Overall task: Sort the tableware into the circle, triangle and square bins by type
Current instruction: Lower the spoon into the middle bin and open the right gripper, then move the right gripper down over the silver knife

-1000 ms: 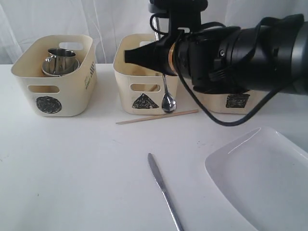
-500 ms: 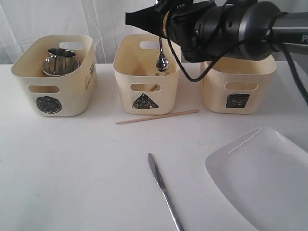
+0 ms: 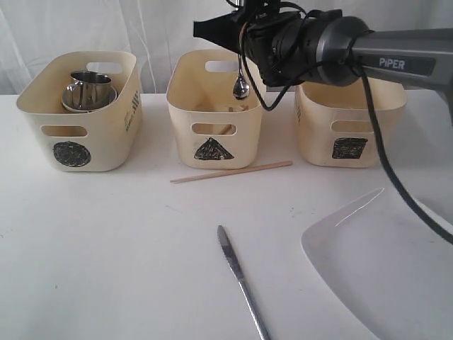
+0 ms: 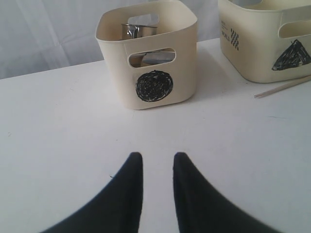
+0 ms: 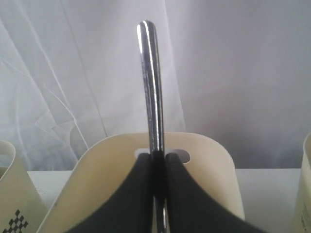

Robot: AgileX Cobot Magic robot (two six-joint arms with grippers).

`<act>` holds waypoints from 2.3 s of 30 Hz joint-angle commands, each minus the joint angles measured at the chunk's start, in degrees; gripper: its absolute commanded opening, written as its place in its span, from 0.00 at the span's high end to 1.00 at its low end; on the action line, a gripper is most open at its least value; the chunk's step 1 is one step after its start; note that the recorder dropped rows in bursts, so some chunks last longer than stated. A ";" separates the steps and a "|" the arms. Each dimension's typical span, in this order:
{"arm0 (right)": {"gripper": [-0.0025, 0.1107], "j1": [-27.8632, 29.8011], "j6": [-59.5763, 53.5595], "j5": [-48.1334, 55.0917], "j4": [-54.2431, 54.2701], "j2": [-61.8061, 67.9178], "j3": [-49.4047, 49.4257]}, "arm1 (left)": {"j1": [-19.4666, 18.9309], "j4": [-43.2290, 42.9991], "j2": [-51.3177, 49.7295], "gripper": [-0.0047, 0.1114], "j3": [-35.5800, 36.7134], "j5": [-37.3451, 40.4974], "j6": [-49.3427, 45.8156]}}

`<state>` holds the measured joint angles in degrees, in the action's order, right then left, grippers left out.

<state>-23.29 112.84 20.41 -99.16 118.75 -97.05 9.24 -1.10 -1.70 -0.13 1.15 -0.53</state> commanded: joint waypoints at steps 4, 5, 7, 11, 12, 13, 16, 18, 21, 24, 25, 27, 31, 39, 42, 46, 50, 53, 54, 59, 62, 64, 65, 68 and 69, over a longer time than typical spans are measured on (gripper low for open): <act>0.98 1.07 0.30 -3.11 -0.79 3.54 -5.55 | 0.02 0.13 0.40 0.71 0.13 -0.01 0.53; 0.98 1.07 0.30 -3.53 -0.79 4.08 -6.08 | 0.02 0.13 0.40 0.71 0.13 -0.01 0.53; 0.98 1.07 0.30 -3.97 -0.79 4.79 -6.86 | 0.02 0.13 0.40 0.71 0.13 -0.01 0.53; 0.98 1.07 0.30 -3.86 -0.79 5.84 -7.12 | 0.02 0.13 0.40 0.71 0.13 -0.01 0.53; 0.98 1.07 0.30 -3.86 -0.79 5.84 -7.12 | 0.02 0.13 0.40 0.71 0.13 -0.01 0.53; 0.98 1.07 0.30 -3.86 -0.79 5.84 -7.12 | 0.02 0.13 0.40 0.71 0.13 -0.01 0.53; 0.94 1.07 1.93 -3.00 -0.79 5.84 -7.12 | 0.02 0.13 0.40 0.71 0.13 -0.01 0.53; 0.86 1.07 2.93 -2.77 -0.79 5.84 -7.12 | 0.02 0.13 0.40 0.71 0.13 -0.01 0.53; 0.69 1.07 3.03 -2.77 -0.79 5.84 -7.12 | 0.02 0.13 0.40 0.71 0.13 -0.01 0.53; 0.52 1.07 2.80 -2.77 -0.79 5.84 -7.12 | 0.02 0.13 0.40 0.71 0.13 -0.01 0.53; 0.51 1.07 2.68 -2.77 -0.79 5.84 -7.12 | 0.02 0.13 0.40 0.71 0.13 -0.01 0.53; 0.51 1.07 2.70 -2.77 -0.79 5.84 -7.12 | 0.02 0.13 0.40 0.71 0.13 -0.01 0.53; 0.56 1.07 2.66 -4.55 -0.79 4.70 -6.77 | 0.02 0.13 0.40 0.71 0.13 -0.01 0.53; 0.62 1.07 2.28 -4.49 4.23 -6.32 5.13 | 0.02 0.13 0.40 0.71 0.13 -0.01 0.53; 0.62 0.77 -4.02 -5.44 14.35 -12.57 14.52 | 0.02 0.13 0.40 0.71 0.13 -0.01 0.53; 0.62 -0.29 -17.97 -3.23 27.62 -19.10 27.58 | 0.02 0.13 0.40 0.71 0.13 -0.01 0.53; 0.62 -0.69 -29.15 -0.01 40.24 -22.48 36.41 | 0.02 0.13 0.40 0.71 0.13 -0.01 0.53; 0.62 -2.71 -42.41 1.66 50.08 -24.37 40.82 | 0.02 0.13 0.40 0.71 0.13 -0.01 0.53; 0.62 -3.71 -48.24 2.63 53.62 -24.91 41.94 | 0.02 0.13 0.40 0.71 0.13 -0.01 0.53; 0.62 -8.31 -76.49 9.89 70.49 -25.78 43.41 | 0.02 0.13 0.40 0.71 0.13 -0.01 0.53; 0.62 -10.82 -82.78 13.36 76.50 -25.78 43.41 | 0.02 0.13 0.40 0.71 0.13 -0.01 0.53; 0.62 -12.71 -82.90 15.54 78.30 -25.78 43.41 | 0.02 0.13 0.40 0.71 0.13 -0.01 0.53; 0.62 -13.46 -82.90 16.42 78.78 -25.78 43.41 | 0.02 0.13 0.40 0.71 0.13 -0.01 0.53; 0.62 -16.26 -77.28 19.05 79.03 -25.78 43.41 | 0.02 0.13 0.40 0.71 0.13 -0.01 0.53; 0.62 -17.37 -75.85 19.44 79.03 -25.78 43.41 | 0.02 0.13 0.40 0.71 0.13 -0.01 0.53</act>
<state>-38.44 33.74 37.72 -20.83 93.55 -54.06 9.24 -1.10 -1.70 -0.13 1.15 -0.53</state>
